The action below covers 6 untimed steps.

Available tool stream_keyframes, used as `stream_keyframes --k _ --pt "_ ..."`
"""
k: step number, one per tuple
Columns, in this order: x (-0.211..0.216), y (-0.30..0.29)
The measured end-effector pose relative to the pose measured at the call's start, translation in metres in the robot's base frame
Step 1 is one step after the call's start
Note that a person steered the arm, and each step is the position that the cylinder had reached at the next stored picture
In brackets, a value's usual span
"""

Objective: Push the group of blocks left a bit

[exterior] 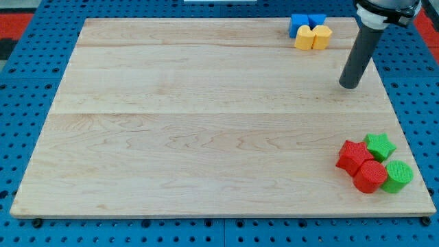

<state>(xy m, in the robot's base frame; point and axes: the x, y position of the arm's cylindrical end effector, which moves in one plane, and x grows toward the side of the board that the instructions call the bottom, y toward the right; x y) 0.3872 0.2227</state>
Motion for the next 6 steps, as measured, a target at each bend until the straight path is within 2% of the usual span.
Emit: stream_keyframes --k 2,3,4,6 --pt "0.056 0.107" --pt "0.079 0.123" --pt "0.079 0.123" --pt "0.140 0.106"
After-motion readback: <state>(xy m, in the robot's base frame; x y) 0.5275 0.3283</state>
